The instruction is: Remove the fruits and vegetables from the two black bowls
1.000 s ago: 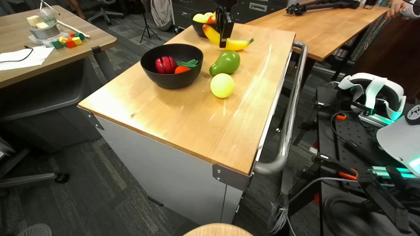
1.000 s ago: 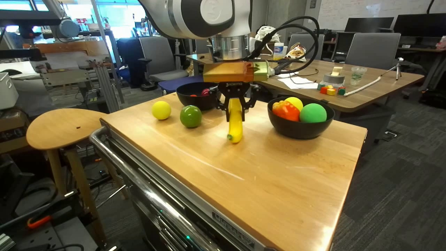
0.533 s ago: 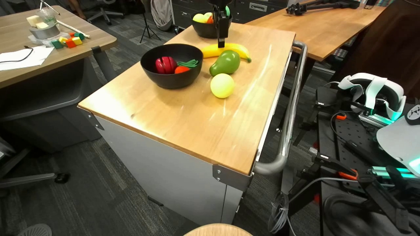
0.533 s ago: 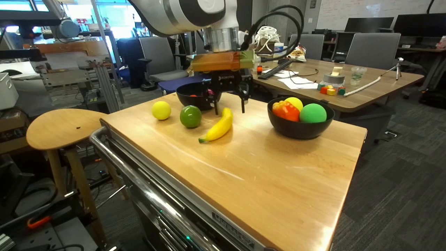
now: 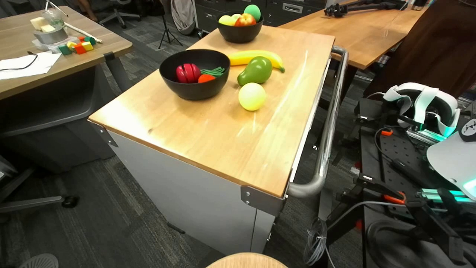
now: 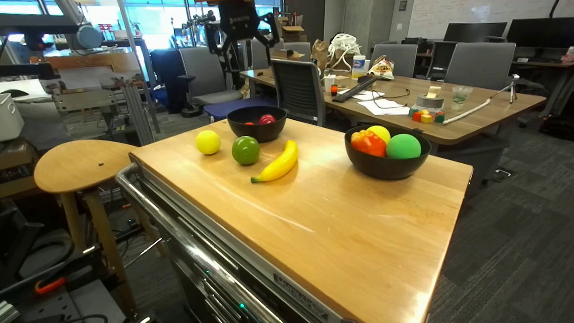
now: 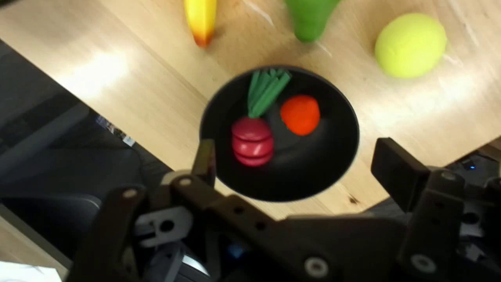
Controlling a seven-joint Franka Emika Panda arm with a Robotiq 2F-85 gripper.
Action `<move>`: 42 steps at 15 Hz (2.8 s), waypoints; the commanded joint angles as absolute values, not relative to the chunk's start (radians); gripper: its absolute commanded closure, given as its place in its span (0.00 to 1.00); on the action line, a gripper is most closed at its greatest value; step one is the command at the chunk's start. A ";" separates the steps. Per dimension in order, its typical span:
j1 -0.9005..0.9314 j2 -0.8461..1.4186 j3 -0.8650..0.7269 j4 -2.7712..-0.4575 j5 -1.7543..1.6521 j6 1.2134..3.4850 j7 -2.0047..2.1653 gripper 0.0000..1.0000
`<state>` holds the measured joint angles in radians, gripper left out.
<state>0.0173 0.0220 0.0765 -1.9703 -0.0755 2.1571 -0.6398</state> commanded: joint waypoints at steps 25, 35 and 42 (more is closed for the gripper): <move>-0.001 0.529 0.113 -1.635 0.056 2.202 -0.817 0.00; -0.007 0.464 0.120 -1.693 0.049 2.164 -0.831 0.69; -0.027 0.184 0.123 -1.777 0.102 2.125 -0.875 0.69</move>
<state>0.0086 0.3362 0.1133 -1.6984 0.0610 2.1062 -0.8307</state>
